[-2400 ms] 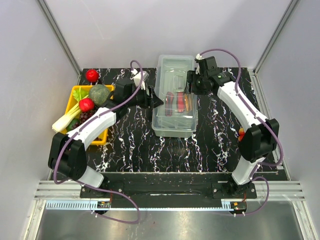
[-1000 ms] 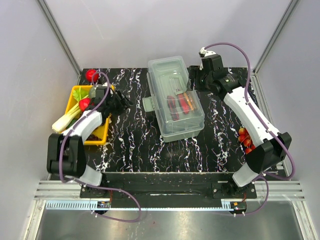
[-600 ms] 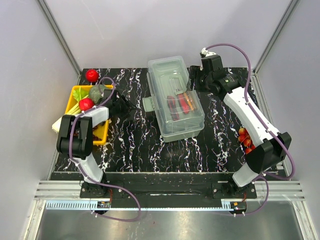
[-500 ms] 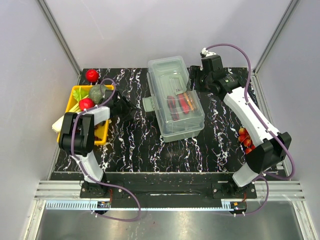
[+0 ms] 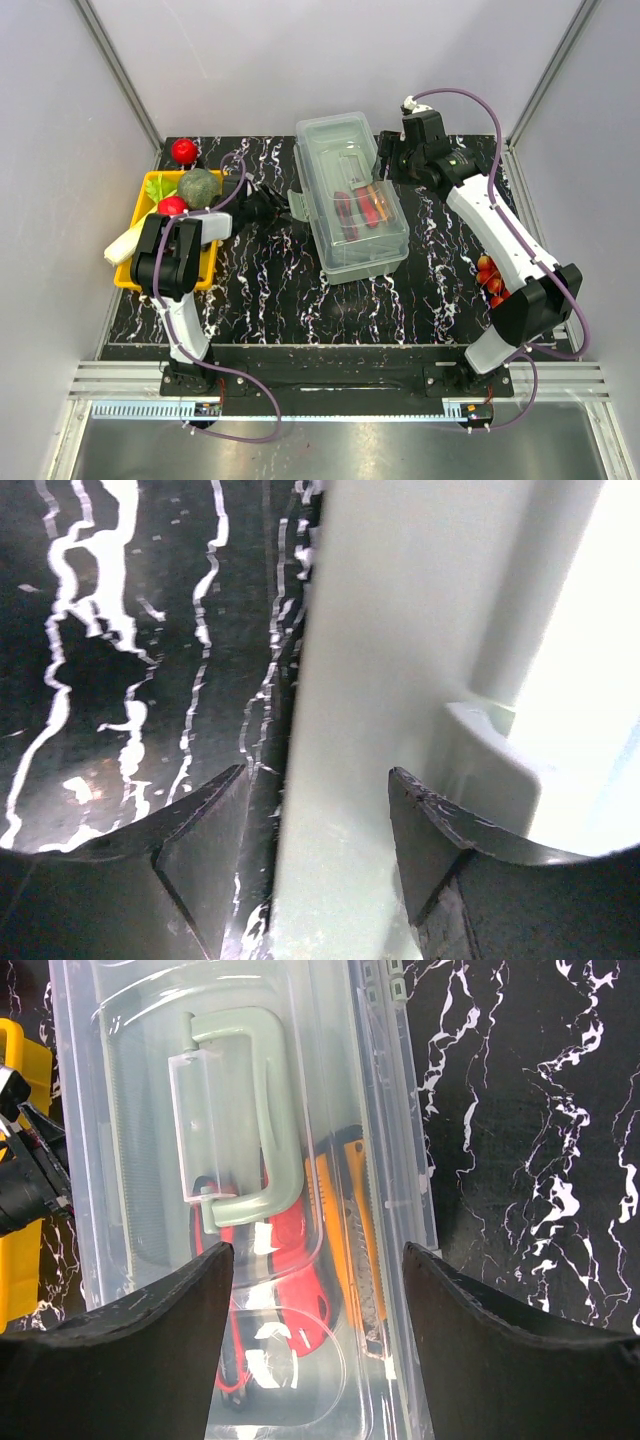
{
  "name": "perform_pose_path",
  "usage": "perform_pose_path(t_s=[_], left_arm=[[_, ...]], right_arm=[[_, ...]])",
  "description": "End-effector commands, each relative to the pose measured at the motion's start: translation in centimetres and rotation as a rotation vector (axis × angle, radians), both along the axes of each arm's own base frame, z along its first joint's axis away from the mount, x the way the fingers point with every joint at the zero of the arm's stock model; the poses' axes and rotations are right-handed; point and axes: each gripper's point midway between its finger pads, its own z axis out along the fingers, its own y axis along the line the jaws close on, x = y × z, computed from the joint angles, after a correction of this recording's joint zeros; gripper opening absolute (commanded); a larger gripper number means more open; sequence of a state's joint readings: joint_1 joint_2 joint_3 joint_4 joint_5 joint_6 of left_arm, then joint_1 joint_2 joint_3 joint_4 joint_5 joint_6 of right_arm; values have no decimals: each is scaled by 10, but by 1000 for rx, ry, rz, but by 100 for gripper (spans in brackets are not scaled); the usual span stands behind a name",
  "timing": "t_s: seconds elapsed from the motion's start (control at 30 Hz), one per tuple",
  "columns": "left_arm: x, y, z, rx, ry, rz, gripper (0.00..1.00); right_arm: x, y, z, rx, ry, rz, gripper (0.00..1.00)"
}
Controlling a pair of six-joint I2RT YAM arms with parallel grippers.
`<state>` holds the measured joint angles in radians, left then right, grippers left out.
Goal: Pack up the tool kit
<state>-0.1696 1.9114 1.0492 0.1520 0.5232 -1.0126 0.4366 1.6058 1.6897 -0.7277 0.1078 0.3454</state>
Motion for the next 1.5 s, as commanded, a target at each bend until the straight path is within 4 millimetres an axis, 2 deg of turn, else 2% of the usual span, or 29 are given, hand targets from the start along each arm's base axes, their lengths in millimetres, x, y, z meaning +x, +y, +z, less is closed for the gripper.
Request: perform_pose_path(t_s=[0.0,0.53,0.7,0.87,0.97,1.1,1.23,1.33,1.47], left_arm=[[11,-14,41,-156,-133,-25,62],[7,-19,64,-342,-166,47,62],[9,-17,87,-558,-184,148,62],[11,-33,107,-687,-208,144,62],[10,-39,105,-732,-207,145,61],[6,-34,108,-791,-227,165,59],[3,-34,107,-778,-245,159,58],[1,-36,94,-699,-229,151,58],[0,-38,62,-534,-145,150,58]], right_arm=[[3,10,4,38,-16,12,73],[3,10,0,37,-4,7,72],[3,11,1,43,-3,10,72],[3,11,1,45,-2,8,72],[2,11,3,46,-5,9,72],[2,10,3,44,-3,5,71],[1,11,2,48,1,11,71],[2,11,3,47,-3,9,71],[1,11,4,48,-4,10,71]])
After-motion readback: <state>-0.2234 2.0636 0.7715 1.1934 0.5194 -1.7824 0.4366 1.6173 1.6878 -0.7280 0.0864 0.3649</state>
